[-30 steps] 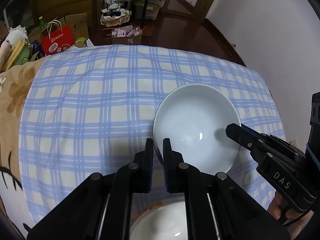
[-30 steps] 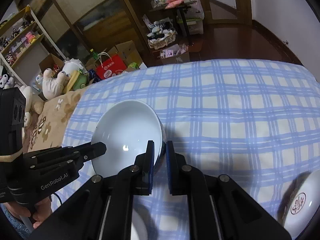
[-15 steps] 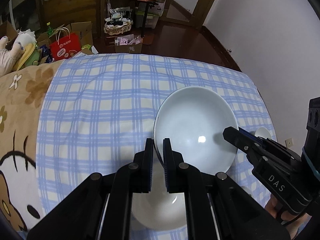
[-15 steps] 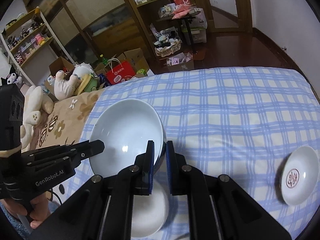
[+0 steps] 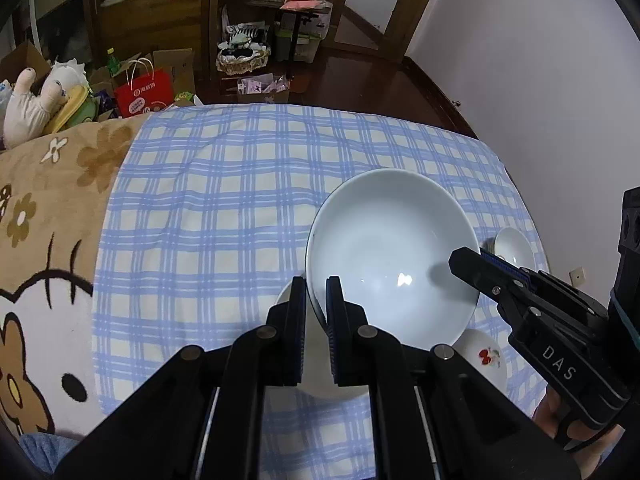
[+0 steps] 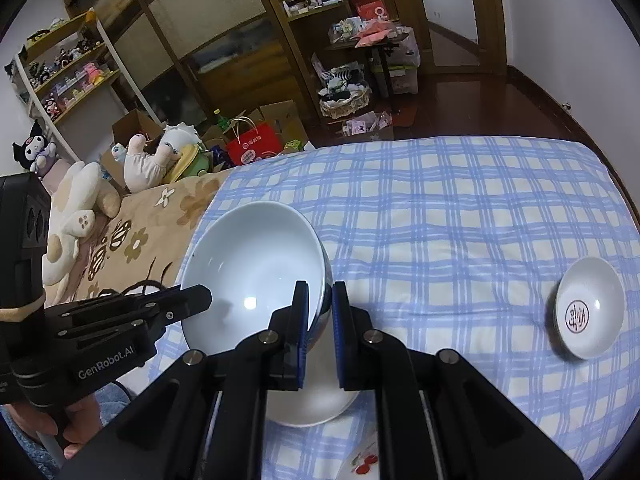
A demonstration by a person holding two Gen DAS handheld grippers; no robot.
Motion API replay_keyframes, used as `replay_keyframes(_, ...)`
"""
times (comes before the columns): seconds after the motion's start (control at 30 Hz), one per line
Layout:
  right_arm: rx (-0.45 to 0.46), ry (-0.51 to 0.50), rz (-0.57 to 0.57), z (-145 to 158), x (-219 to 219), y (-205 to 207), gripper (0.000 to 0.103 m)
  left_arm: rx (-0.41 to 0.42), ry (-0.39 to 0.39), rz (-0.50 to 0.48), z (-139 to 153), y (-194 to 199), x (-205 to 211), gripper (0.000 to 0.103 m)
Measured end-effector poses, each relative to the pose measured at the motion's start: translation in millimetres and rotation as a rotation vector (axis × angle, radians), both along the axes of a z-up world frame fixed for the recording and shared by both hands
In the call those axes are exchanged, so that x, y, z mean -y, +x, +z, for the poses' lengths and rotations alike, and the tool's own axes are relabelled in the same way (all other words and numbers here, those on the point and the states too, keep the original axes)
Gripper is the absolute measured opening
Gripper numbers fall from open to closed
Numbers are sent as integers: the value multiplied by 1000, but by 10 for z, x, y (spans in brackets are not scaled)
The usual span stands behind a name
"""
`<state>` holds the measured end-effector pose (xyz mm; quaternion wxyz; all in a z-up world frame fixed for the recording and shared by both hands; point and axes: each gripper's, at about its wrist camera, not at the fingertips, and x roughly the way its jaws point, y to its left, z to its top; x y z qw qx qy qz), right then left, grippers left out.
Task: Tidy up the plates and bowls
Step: 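Lift the red-patterned bowl with both grippers and carry it over the large bowl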
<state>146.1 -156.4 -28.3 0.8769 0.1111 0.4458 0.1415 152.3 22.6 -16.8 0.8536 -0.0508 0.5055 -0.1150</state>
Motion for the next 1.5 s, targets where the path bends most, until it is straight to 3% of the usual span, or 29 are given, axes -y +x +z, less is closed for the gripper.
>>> replay_keyframes(0.63, -20, -1, -15, -166, -85, -387, 13, 0, -27, 1, -135, -337, -104, 10)
replay_keyframes(1.5, -109, 16, -33, -771, -108, -242, 13, -95, -25, -2, -781, -104, -100, 10)
